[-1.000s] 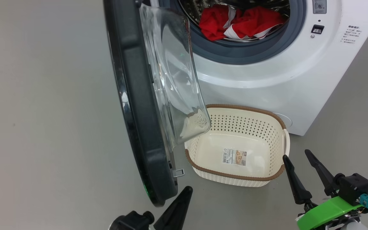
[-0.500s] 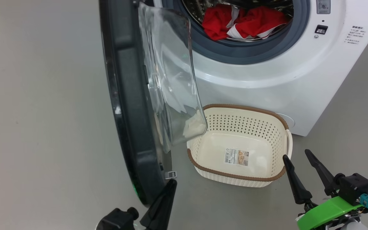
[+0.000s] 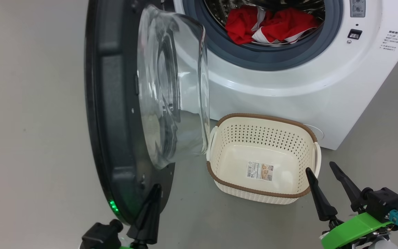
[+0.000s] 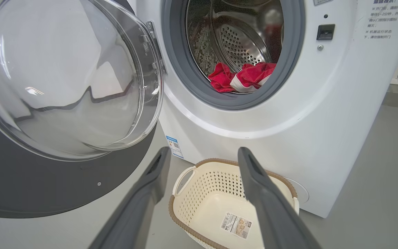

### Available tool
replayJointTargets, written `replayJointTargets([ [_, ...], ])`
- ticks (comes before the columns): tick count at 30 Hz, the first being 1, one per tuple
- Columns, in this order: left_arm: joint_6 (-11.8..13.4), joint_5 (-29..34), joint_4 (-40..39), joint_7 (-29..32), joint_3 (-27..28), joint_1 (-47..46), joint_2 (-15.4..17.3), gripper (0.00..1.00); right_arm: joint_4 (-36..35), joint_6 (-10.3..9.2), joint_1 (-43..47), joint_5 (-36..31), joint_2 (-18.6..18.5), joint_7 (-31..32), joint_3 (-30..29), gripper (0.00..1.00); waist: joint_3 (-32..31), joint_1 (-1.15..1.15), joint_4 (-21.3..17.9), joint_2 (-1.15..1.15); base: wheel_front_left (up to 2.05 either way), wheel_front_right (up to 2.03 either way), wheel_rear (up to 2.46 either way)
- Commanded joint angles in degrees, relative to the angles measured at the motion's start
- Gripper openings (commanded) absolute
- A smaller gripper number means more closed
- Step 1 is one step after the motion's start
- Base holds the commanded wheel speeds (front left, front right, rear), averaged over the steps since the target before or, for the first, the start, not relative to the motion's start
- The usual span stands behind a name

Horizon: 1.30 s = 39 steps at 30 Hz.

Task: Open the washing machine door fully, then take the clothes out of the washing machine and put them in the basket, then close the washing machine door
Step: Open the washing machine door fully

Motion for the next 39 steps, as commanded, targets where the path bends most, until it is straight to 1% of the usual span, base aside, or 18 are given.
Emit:
replayJointTargets([
  [1, 0.98, -0.54, -1.56, -0.62, 3.20, -0.29, 0.50, 0.00, -1.47, 0.01, -1.38, -0.27, -0.65, -0.53, 1.51, 1.00, 0.05, 0.00, 0.03, 0.00, 0.00, 0.00, 0.00],
  [13, 3.45, 0.02, -0.63, -0.62, 8.22, -0.75, 0.50, 0.00, -1.54, 0.01, -1.83, -0.25, -0.40, -0.54, 1.44, 1.00, 0.51, 0.00, -0.61, 0.00, 0.00, 0.00, 0.00],
  [20, 3.99, 0.01, 0.49, -0.62, 11.40, -1.53, 0.50, 0.00, -1.52, 0.01, -2.03, -0.30, -0.22, -0.54, 1.32, 1.00, 0.90, 0.00, -0.94, 0.00, 0.00, 0.00, 0.00],
  [26, 4.09, 0.17, 1.06, -0.62, 14.75, -2.37, 0.50, 0.00, -1.46, 0.01, -2.20, -0.17, -0.01, -0.54, 1.33, 1.00, 0.87, 0.00, -1.15, 0.00, 0.00, 0.00, 0.00],
  [39, 3.33, 1.59, 2.43, -0.62, 21.71, -4.82, 0.50, 0.00, -1.57, 0.01, -2.12, -0.07, 0.17, -0.54, 1.47, 1.00, 0.90, 0.00, -1.68, 0.00, 0.00, 0.00, 0.00],
])
